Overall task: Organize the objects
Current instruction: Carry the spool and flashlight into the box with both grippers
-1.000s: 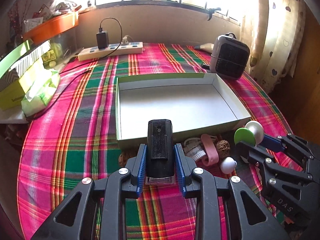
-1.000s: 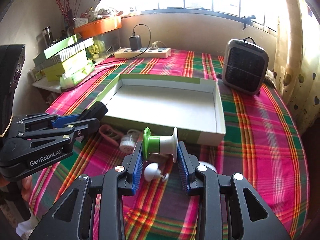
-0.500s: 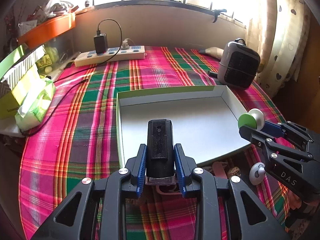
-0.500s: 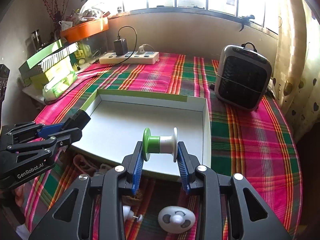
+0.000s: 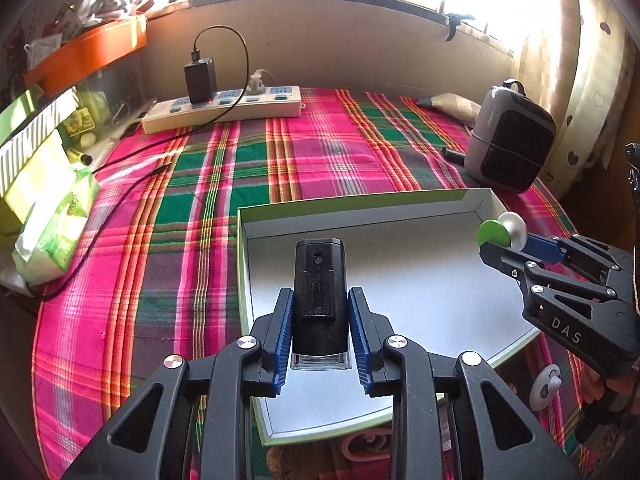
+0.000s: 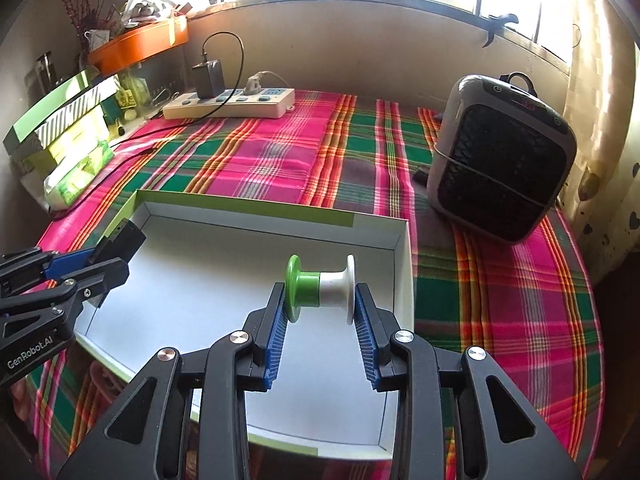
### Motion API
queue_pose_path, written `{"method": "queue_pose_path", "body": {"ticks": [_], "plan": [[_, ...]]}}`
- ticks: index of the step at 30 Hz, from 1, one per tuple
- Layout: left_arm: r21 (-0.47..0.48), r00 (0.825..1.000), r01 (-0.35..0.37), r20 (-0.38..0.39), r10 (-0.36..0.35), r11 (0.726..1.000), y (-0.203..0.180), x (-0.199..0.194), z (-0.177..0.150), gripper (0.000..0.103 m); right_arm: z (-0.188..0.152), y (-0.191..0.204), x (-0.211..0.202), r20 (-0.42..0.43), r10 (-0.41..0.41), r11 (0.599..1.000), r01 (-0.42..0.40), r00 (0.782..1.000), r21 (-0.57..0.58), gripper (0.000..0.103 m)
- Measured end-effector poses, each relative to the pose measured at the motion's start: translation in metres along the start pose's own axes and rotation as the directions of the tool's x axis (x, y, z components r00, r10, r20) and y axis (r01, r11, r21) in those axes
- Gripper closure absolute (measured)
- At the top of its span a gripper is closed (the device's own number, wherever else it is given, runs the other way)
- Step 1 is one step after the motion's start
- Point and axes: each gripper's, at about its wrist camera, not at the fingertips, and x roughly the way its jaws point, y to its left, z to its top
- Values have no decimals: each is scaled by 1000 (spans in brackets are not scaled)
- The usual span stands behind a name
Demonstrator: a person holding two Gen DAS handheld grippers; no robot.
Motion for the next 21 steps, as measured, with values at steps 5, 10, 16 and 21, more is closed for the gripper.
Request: {"method": "queue_pose_path", "body": {"ticks": [5, 10, 16, 21], "plan": [[5, 1000, -11, -8, 11, 1000, 1, 12, 7, 78, 6, -3, 15, -28, -2, 1000, 2, 1000, 7, 69], [11, 1000, -18, -22, 19, 1000, 3, 22, 10, 78, 11, -6, 25, -45, -3, 1000, 3, 999, 16, 69], [10, 999, -31, -30, 31, 999, 5, 30, 11, 78, 14, -8, 34, -59, -17, 1000, 18, 998, 16, 69], [14, 999, -34, -21, 35, 999, 4, 31, 12, 78, 14, -8, 37, -63, -35, 999, 36, 997, 11, 69]]}}
